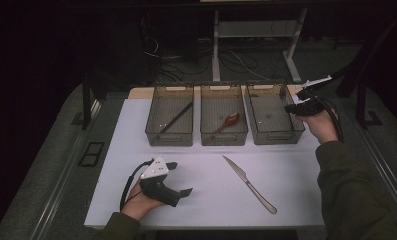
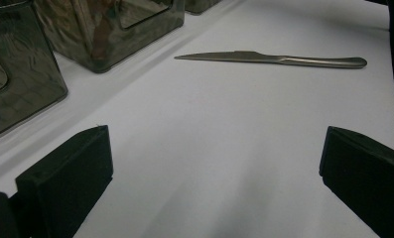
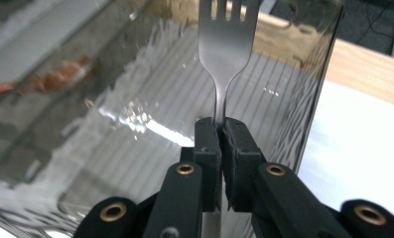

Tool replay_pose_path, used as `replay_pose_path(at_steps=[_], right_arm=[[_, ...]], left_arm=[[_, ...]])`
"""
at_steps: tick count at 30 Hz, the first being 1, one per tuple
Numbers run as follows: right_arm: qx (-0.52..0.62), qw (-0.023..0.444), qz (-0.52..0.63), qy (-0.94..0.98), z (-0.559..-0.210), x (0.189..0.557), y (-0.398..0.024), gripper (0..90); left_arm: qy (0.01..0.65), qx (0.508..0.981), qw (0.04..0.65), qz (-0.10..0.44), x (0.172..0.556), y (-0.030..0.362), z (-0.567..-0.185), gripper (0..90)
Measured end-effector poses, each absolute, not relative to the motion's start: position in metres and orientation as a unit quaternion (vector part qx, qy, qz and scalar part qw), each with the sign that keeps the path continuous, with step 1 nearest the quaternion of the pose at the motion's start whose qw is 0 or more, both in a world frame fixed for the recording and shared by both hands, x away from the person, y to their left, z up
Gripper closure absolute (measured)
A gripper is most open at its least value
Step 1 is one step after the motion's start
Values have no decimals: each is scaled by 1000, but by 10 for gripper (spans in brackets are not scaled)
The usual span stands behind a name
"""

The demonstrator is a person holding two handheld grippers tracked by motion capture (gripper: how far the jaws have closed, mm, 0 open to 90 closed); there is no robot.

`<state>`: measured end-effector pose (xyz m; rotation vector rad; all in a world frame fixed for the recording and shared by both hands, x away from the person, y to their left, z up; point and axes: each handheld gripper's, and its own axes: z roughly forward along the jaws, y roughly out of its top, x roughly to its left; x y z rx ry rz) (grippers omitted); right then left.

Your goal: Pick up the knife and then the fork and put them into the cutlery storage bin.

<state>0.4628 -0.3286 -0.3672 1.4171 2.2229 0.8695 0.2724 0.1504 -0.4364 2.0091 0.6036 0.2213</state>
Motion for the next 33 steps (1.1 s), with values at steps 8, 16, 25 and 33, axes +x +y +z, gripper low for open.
replay_pose_path(at_steps=[8, 16, 25, 33], right_arm=[[499, 168, 281, 802, -383, 466, -329, 841], [495, 170, 292, 800, -384, 465, -322, 606], [490, 156, 348, 784, -366, 446, -325, 455], [466, 140, 382, 785, -355, 412, -318, 407]], left_arm=[[248, 830, 491, 90, 273, 150, -437, 0], [248, 829, 493, 91, 273, 150, -437, 0], [248, 830, 492, 91, 273, 150, -436, 0], [248, 830, 491, 92, 272, 150, -436, 0]])
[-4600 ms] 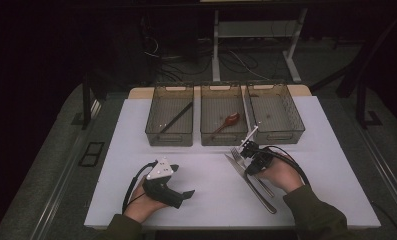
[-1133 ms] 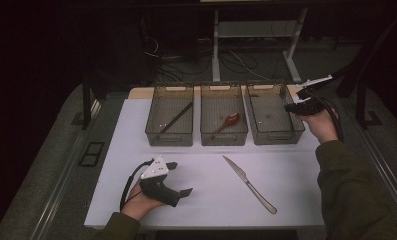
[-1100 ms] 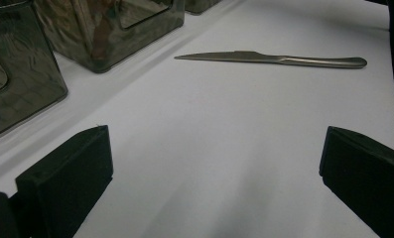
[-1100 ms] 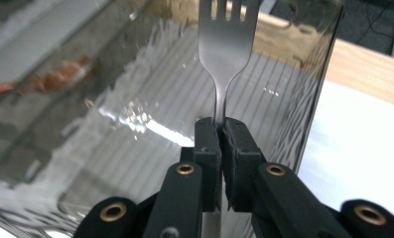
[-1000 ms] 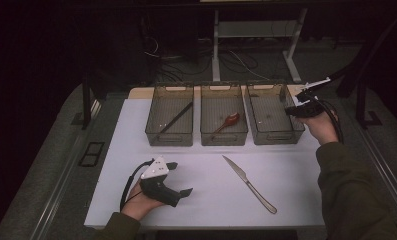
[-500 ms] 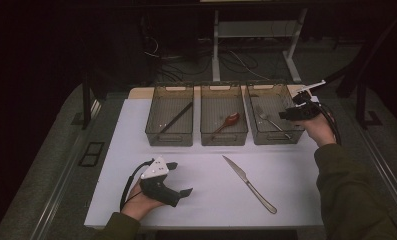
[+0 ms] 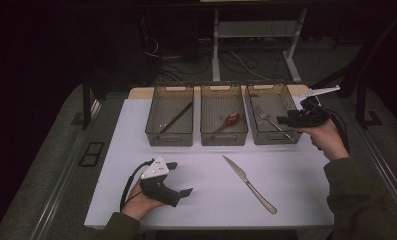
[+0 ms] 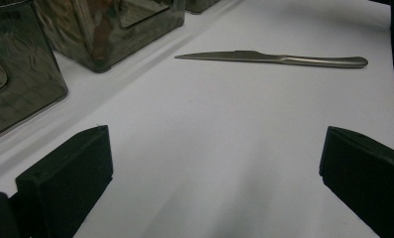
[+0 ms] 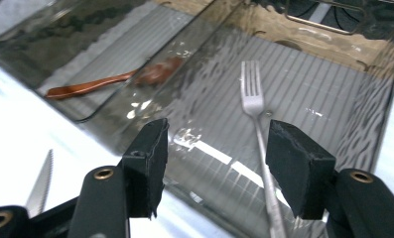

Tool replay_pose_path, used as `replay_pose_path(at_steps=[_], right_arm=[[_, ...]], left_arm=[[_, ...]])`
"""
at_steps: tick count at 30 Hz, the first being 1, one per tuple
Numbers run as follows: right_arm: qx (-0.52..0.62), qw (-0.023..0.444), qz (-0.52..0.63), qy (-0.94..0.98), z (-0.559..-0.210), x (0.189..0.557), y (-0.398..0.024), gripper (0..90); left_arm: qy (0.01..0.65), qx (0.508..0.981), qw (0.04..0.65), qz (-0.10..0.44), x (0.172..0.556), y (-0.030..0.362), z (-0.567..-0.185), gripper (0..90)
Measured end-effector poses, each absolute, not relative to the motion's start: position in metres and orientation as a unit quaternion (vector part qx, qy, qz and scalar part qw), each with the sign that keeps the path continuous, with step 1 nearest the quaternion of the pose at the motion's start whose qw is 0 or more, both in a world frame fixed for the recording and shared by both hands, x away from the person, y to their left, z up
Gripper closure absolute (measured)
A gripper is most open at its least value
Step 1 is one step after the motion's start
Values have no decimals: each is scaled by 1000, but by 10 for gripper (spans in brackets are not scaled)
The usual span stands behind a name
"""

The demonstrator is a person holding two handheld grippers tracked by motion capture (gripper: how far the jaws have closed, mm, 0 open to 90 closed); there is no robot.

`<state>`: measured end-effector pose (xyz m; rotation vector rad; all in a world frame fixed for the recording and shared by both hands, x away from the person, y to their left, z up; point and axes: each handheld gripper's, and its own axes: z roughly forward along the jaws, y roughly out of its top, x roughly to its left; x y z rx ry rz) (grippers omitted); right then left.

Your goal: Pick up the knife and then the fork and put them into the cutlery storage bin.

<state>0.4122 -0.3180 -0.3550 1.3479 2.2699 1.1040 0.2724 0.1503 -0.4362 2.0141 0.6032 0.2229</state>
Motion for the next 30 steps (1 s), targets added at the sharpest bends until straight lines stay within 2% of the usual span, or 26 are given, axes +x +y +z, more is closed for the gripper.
replay_pose_path(at_steps=[14, 30], right_arm=[[425, 110, 403, 803, -356, 357, -298, 387], [395, 75, 357, 843, -378, 327, -264, 402]], left_arm=[[248, 829, 492, 92, 272, 150, -436, 0], [246, 830, 492, 92, 272, 149, -436, 0]])
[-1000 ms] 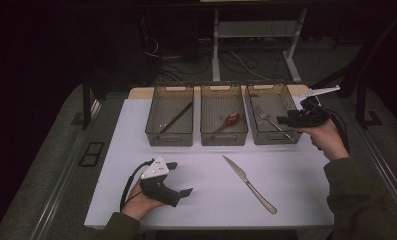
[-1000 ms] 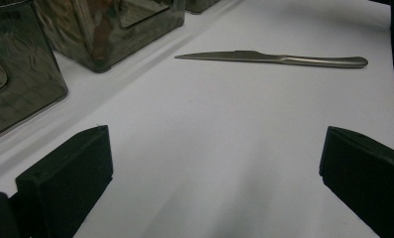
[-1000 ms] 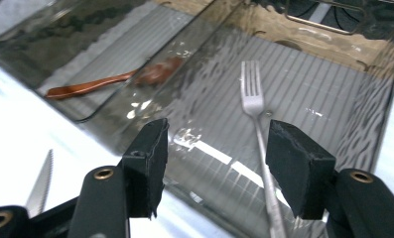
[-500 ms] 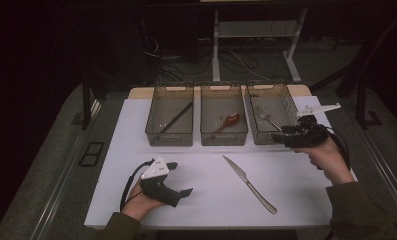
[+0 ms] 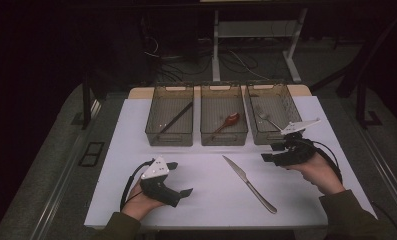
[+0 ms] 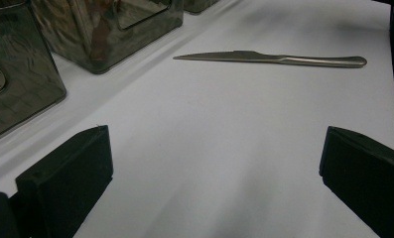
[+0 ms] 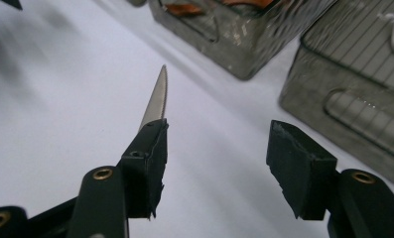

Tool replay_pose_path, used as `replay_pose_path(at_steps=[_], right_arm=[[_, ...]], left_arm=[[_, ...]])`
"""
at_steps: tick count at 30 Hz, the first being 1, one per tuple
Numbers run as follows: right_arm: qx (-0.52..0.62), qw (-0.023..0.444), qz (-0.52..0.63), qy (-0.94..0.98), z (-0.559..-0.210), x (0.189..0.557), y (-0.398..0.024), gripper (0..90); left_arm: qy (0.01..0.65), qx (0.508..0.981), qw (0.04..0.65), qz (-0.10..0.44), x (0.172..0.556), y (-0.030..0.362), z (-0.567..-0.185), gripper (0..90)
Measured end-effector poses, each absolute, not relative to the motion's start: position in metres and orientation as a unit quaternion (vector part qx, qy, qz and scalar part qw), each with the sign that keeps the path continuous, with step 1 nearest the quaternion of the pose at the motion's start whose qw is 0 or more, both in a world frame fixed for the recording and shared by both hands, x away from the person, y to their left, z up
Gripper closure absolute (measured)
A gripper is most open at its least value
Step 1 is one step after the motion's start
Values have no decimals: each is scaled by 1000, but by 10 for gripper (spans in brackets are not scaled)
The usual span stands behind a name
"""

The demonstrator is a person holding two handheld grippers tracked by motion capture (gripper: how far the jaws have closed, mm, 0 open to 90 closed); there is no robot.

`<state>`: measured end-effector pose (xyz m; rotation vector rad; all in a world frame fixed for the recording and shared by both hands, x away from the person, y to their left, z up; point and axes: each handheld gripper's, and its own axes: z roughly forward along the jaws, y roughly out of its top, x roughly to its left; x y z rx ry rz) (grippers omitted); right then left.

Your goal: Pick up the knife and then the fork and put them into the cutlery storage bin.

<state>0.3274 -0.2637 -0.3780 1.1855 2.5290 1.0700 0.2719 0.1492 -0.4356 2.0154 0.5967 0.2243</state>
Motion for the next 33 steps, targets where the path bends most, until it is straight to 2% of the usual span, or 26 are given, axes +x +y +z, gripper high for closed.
replay_pose_path(at_steps=[22, 33], right_arm=[[381, 9, 272, 884, -396, 304, -214, 464], [375, -5, 202, 905, -411, 306, -191, 597]], left_arm=[[247, 830, 492, 92, 271, 149, -435, 0], [245, 831, 491, 91, 271, 148, -435, 0]])
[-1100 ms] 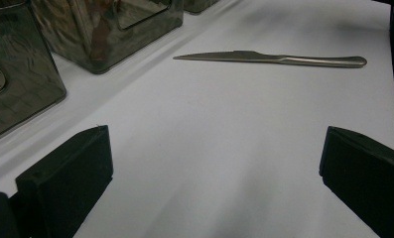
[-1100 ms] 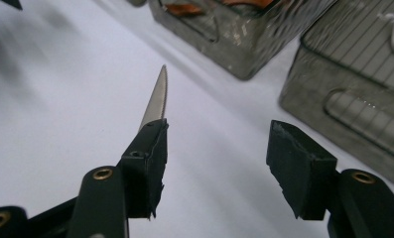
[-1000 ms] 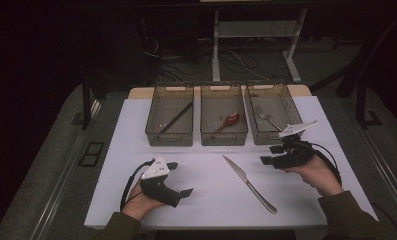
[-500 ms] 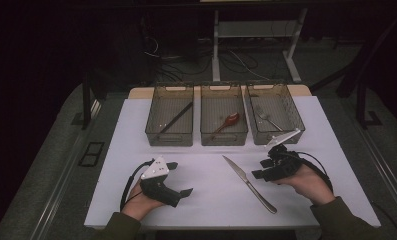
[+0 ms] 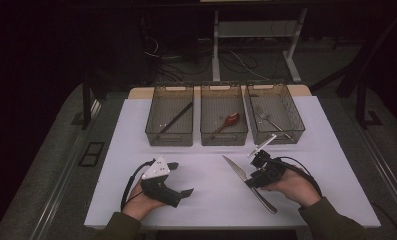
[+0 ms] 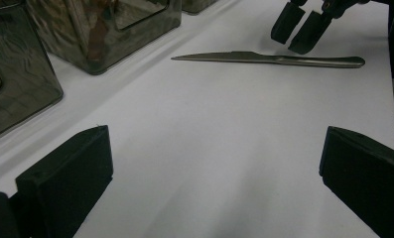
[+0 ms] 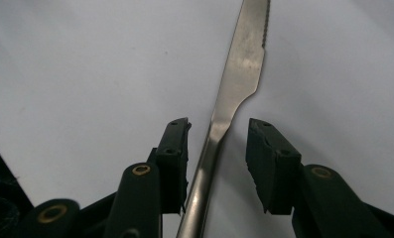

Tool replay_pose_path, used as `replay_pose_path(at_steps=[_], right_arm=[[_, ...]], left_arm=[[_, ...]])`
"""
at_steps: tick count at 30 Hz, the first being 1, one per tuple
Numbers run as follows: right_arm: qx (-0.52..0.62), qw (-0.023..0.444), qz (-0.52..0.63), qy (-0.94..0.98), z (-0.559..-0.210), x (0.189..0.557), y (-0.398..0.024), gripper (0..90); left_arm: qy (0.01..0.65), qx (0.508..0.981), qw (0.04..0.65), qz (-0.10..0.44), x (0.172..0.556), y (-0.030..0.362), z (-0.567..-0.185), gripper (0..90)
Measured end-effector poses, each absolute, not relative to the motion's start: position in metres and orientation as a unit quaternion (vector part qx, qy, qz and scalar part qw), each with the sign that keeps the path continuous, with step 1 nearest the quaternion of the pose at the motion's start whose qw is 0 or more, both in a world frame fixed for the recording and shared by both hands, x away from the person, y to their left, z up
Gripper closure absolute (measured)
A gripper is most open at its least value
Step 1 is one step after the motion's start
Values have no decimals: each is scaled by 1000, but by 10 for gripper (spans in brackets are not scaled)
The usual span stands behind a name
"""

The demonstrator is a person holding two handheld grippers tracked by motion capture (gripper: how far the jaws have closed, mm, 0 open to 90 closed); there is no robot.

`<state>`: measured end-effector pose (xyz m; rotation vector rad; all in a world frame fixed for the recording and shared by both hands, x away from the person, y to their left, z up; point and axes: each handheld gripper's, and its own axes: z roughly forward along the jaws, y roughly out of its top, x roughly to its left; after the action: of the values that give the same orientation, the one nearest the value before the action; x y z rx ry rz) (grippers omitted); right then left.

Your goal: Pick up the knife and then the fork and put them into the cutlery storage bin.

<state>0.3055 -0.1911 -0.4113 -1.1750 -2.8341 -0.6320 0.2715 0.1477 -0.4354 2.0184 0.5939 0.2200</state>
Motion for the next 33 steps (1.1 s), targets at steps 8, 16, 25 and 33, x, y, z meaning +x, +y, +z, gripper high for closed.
replay_pose_path(at_steps=[8, 16, 25, 33], right_arm=[[-372, 12, -161, -914, -422, 307, -183, 690], [-360, -1, -131, -924, -421, 306, -174, 718], [-327, -26, -90, -940, -420, 306, -163, 737], [-313, -36, -83, -946, -420, 304, -160, 787]], left_arm=[[244, 832, 490, 90, 272, 148, -435, 0], [243, 833, 489, 89, 272, 146, -436, 0], [242, 833, 489, 89, 271, 146, -436, 0], [243, 833, 489, 90, 271, 147, -436, 0]])
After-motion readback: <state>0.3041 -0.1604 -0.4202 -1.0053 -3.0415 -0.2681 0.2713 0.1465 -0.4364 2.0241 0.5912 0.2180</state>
